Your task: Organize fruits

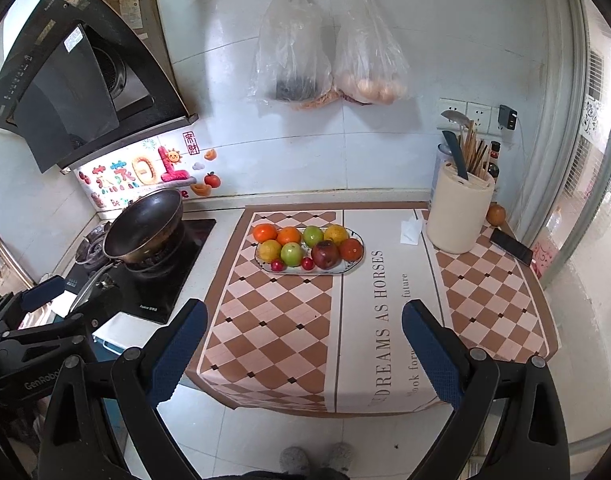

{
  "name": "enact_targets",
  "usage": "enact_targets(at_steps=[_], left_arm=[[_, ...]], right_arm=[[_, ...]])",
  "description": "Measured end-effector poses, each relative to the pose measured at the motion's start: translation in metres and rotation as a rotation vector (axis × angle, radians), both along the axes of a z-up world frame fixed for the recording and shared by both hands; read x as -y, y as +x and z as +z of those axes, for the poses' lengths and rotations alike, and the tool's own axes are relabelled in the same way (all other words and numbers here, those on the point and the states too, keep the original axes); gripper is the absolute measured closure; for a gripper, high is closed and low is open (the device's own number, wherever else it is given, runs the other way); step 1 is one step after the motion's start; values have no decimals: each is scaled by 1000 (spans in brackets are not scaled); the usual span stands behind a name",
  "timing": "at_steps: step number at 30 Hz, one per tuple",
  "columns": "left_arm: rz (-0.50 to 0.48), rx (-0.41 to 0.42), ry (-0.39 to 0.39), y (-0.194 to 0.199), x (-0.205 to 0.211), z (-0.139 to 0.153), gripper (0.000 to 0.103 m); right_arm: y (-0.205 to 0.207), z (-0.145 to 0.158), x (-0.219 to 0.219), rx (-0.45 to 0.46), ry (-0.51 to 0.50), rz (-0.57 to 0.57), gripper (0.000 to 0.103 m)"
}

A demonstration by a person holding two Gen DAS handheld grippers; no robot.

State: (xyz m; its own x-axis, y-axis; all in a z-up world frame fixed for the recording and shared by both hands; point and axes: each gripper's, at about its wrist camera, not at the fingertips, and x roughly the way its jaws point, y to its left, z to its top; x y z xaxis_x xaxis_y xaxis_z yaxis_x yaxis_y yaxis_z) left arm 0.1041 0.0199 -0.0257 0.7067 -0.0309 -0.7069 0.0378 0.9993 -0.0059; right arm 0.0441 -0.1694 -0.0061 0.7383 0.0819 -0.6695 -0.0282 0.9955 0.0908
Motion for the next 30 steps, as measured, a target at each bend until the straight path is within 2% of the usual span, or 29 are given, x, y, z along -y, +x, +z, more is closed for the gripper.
enact_targets(at_steps=[8, 11, 14, 23, 30], left_arm=[[14, -9, -6, 16, 6, -6, 5], [15, -18, 2, 30, 11, -11, 5], [22, -24, 5, 45, 14, -17, 0], [44, -67, 29, 91, 25, -38, 0], [50, -107, 50, 120, 32, -55, 0]], right_arm=[[16, -5, 4, 0, -22, -17, 2], [35, -9, 7, -2, -31, -29, 2], [58, -17, 13, -9, -45, -43, 2], [121, -46, 27, -62, -72, -58, 2], [149, -71, 34, -114, -69, -54, 2]])
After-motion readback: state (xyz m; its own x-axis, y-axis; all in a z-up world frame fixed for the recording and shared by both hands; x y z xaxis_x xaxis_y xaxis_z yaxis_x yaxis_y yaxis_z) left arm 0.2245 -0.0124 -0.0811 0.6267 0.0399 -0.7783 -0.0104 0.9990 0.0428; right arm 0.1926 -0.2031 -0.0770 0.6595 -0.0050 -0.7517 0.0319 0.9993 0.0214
